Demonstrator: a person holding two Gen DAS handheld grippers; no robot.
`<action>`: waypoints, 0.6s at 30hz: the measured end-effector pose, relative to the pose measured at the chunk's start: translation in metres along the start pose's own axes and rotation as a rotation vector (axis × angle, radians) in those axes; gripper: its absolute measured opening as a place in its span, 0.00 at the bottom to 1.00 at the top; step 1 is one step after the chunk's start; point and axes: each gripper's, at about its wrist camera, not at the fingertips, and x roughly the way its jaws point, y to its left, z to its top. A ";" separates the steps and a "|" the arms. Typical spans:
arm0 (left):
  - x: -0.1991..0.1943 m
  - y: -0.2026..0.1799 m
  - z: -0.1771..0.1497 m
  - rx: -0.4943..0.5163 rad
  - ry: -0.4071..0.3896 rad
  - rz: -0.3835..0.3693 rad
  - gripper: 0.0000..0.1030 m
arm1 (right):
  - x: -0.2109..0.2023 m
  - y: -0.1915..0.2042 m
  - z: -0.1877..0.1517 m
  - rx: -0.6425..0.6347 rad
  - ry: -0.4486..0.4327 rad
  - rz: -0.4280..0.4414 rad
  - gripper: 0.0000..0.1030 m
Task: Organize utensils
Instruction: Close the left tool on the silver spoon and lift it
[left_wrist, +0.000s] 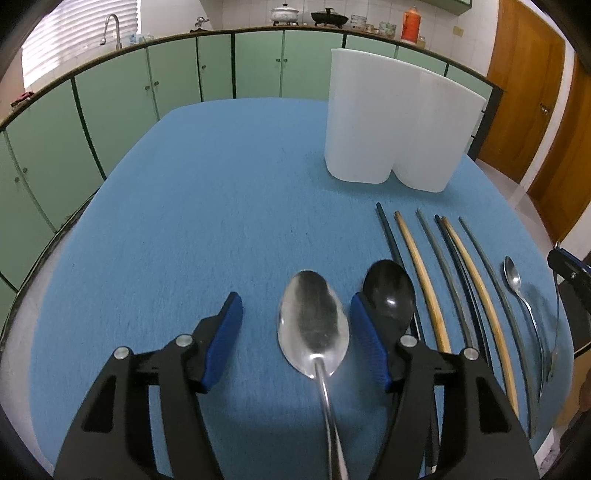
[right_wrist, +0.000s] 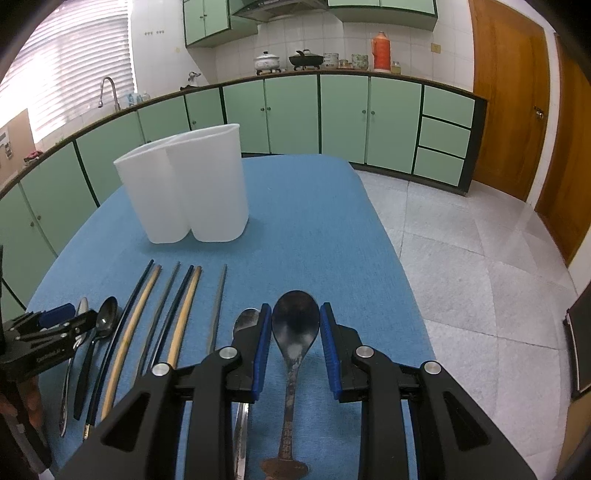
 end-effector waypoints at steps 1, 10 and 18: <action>0.000 0.000 0.000 -0.005 -0.001 0.008 0.52 | 0.001 0.000 0.000 0.002 0.001 0.000 0.26; 0.001 -0.006 0.002 -0.013 -0.002 0.012 0.34 | 0.005 -0.005 0.000 0.019 0.010 0.007 0.26; -0.009 -0.002 0.003 -0.014 -0.040 -0.032 0.34 | -0.004 -0.006 0.001 0.021 -0.015 0.018 0.26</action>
